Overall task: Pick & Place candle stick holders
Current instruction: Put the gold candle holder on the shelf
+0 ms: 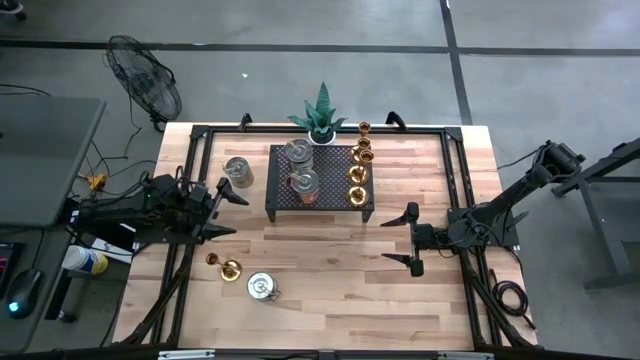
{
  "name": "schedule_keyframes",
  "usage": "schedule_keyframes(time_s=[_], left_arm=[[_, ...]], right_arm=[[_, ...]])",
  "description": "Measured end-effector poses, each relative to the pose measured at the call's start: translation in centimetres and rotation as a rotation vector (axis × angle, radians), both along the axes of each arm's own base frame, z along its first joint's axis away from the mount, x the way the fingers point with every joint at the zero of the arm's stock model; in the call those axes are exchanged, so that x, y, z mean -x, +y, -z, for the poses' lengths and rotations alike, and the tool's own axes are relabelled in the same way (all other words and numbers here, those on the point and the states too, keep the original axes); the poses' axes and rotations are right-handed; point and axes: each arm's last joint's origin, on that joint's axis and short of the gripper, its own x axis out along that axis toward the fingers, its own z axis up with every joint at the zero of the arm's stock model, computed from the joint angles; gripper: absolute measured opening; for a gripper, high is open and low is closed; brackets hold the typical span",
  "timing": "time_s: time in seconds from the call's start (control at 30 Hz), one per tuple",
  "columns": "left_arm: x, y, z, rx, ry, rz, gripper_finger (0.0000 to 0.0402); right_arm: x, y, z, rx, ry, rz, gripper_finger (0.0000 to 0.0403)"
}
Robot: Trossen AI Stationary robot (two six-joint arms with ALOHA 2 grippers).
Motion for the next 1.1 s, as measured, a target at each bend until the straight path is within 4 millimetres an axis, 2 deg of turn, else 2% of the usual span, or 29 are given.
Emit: schedule_keyframes(time_s=[0.13, 0.3, 0.6, 1.1], left_arm=[[0.1, -0.2, -0.3, -0.013, -0.008, 0.051, 0.0392], [0.7, -0.4, -1.7, -0.099, -0.069, 0.118, 0.0392], [1.4, -0.4, -3.2, -0.125, -0.079, 0.083, 0.0392], [1.5, -0.5, -3.2, 0.080, -0.010, 0.170, 0.0392]], right_arm=[[0.0, 0.0, 0.0, 0.000, 0.000, 0.000, 0.0362], [0.0, 0.0, 0.0, 0.000, 0.000, 0.000, 0.0362], [0.0, 0.0, 0.0, 0.000, 0.000, 0.000, 0.0362], [0.0, 0.0, 0.0, 0.000, 0.000, 0.000, 0.0362]])
